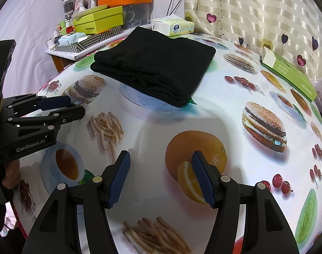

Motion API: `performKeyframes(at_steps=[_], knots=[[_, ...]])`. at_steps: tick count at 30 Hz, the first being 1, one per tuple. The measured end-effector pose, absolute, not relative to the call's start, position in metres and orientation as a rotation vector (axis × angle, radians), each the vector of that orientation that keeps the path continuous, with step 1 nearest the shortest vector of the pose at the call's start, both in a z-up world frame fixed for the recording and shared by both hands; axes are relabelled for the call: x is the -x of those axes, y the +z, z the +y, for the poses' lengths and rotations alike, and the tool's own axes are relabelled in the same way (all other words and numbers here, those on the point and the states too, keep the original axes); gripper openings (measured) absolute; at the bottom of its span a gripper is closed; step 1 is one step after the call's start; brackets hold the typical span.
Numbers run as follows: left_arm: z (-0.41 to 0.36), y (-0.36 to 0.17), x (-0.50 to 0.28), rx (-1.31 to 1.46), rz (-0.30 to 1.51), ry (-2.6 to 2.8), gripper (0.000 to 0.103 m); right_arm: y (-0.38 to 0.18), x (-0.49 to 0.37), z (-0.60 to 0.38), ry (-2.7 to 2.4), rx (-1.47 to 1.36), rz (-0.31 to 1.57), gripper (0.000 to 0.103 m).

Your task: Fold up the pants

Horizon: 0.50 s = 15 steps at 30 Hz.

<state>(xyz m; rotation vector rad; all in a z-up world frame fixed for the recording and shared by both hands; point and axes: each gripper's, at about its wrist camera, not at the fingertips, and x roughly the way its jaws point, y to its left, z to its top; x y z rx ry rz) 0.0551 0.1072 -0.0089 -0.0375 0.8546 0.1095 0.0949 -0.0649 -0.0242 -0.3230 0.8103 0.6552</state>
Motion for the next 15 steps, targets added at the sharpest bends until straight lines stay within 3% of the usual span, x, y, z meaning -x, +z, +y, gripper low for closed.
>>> performKeyframes(at_steps=[15], knots=[[0.1090, -0.0091, -0.0548, 0.035, 0.855, 0.111, 0.046, -0.0242, -0.0953, -0.0653, 0.656, 0.323, 0.810, 0.062]])
